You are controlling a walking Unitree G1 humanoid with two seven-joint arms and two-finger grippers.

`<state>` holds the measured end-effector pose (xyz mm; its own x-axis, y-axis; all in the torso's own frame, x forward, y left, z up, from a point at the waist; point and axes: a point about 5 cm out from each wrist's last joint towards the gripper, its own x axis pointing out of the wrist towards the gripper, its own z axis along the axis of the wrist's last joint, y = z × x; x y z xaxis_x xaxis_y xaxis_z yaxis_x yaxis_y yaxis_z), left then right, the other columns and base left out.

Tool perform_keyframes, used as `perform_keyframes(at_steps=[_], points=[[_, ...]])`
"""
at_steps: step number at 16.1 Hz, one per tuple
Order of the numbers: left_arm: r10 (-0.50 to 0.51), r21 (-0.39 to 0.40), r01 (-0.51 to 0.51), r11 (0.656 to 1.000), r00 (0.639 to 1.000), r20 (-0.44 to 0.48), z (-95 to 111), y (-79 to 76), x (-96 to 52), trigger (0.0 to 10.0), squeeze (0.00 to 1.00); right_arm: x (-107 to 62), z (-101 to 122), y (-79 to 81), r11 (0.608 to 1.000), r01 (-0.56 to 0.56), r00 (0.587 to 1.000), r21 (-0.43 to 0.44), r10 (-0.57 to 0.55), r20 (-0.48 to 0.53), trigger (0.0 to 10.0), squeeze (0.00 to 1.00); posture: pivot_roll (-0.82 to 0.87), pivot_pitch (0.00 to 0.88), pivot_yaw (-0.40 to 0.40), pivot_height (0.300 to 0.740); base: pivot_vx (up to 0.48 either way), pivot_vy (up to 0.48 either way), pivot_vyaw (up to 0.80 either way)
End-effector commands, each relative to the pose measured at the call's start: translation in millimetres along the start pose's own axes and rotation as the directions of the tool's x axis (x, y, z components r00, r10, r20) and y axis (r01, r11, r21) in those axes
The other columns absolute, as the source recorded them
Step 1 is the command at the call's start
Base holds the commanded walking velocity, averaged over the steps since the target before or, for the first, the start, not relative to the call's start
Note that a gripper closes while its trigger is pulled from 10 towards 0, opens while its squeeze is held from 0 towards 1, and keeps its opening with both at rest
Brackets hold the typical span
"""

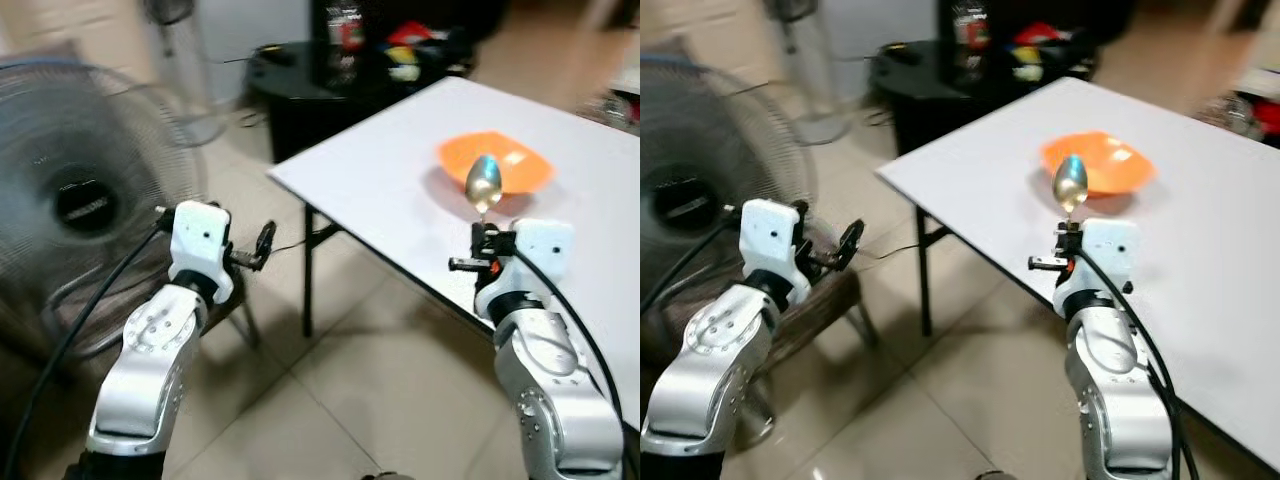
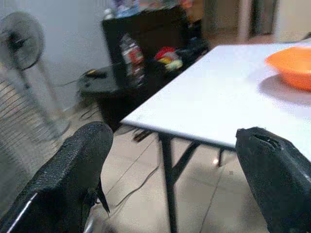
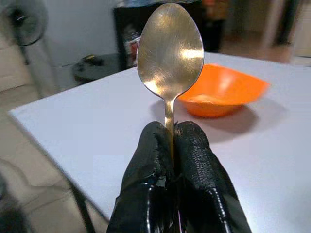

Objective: Setting the table

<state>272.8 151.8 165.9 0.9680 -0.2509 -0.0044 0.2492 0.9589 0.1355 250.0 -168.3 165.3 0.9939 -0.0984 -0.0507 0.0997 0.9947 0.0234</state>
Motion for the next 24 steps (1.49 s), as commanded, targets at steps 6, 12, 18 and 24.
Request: perform_keyframes(at_steps=[6,12,18,24], points=[[0.006,0.009,-0.006,1.000,1.000,0.016,2,-0.9,3.1,10.0,0.00,-8.0,6,-11.0,0.999,0.033,0.999,-0.015,-0.032,0.035,10.0,0.00,0.04,0.000,0.043,0.740,0.000,0.000,-0.80],[-0.009,0.016,0.009,1.000,1.000,0.008,4,0.7,13.5,10.0,0.00,-5.4,-4,-8.2,0.998,0.060,0.998,0.009,-0.060,-0.028,10.0,0.00,0.04,0.000,0.049,0.740,0.000,0.000,-0.80],[-0.046,0.008,0.046,0.999,0.999,0.012,5,-2.5,19.0,10.0,0.00,-9.5,-12,-3.4,0.998,0.056,0.997,0.017,-0.055,-0.060,10.0,0.00,0.03,0.000,0.060,0.740,0.000,0.209,-0.75],[-0.045,0.012,0.045,0.999,0.999,0.004,4,-0.6,19.6,10.0,0.00,-0.9,-9,-1.8,1.000,0.003,0.999,-0.017,-0.004,-0.055,10.0,0.00,0.04,0.000,0.060,0.740,0.000,0.274,0.00]])
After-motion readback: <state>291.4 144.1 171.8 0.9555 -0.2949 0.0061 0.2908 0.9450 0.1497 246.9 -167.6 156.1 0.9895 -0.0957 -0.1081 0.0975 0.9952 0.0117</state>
